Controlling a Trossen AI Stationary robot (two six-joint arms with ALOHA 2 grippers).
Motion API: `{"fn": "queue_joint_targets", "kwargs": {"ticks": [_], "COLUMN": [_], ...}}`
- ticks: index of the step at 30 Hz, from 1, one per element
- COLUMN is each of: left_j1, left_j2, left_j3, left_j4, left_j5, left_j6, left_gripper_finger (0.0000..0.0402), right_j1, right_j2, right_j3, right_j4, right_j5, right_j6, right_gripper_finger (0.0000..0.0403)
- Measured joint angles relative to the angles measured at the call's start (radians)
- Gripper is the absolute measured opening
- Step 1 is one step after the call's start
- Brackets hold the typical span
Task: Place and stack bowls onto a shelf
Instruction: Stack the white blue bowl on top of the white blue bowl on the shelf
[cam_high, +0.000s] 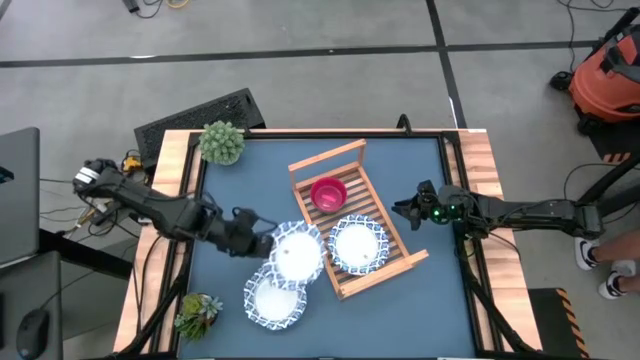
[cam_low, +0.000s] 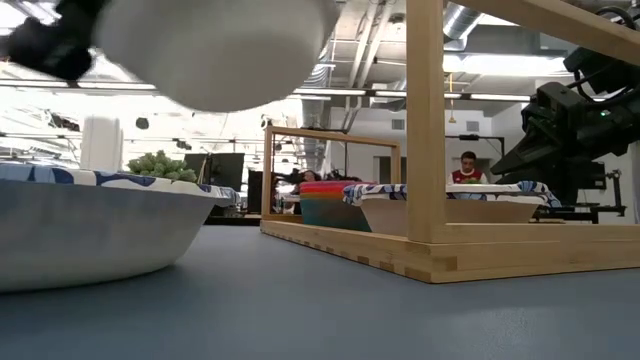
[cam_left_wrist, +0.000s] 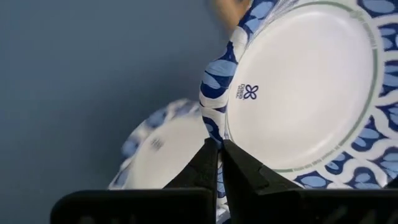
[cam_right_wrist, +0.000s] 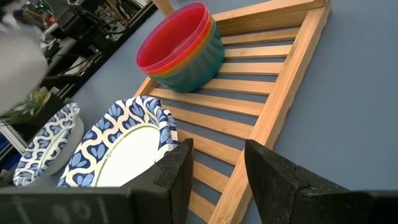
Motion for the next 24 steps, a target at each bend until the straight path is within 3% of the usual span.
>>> {"fn": "queue_joint_targets", "kwargs": {"ticks": [4, 13, 24], "left_j1": [0.093, 0.261, 0.335], "left_j2": [0.024, 0.111, 0.333], "left_j3": [0.060, 0.143, 0.281], "left_j4": [0.003, 0.001, 0.003], "left_j5": [-0.011, 0.004, 0.015], "left_j6": [0.123, 0.310, 0.490], "left_gripper_finger": [0.0000, 0.0000, 0.0000], "right_j1": [0.000, -0.057, -0.199], "right_j2": [0.000, -0.001, -0.001], "right_j3": [0.000, -0.005, -0.004], "right_j4": [0.001, 0.073, 0.173], "right_j5": [0.014, 0.222, 0.210], "right_j6": [0.000, 0.007, 0.003], "right_gripper_finger": [0.0171, 0.0171, 0.0171]}}
